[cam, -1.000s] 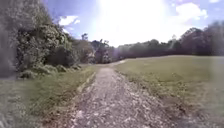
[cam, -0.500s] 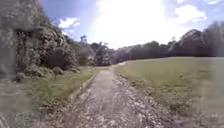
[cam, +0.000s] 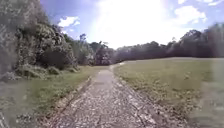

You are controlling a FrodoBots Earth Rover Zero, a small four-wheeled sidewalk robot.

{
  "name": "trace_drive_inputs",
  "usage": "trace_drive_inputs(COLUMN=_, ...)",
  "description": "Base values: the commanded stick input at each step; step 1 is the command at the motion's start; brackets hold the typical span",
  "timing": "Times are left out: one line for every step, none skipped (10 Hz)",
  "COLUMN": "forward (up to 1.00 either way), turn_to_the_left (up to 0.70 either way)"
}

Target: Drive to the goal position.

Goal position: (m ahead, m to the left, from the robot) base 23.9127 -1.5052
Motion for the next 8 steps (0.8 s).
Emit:
trace_drive_inputs(forward=0.7, turn_to_the_left=0.0)
trace_drive_inputs(forward=0.7, turn_to_the_left=0.0)
trace_drive_inputs(forward=0.7, turn_to_the_left=0.0)
trace_drive_inputs(forward=0.7, turn_to_the_left=0.0)
trace_drive_inputs(forward=0.7, turn_to_the_left=0.0)
trace_drive_inputs(forward=0.57, turn_to_the_left=0.0)
trace_drive_inputs(forward=0.1, turn_to_the_left=0.0)
trace_drive_inputs(forward=0.0, turn_to_the_left=0.0)
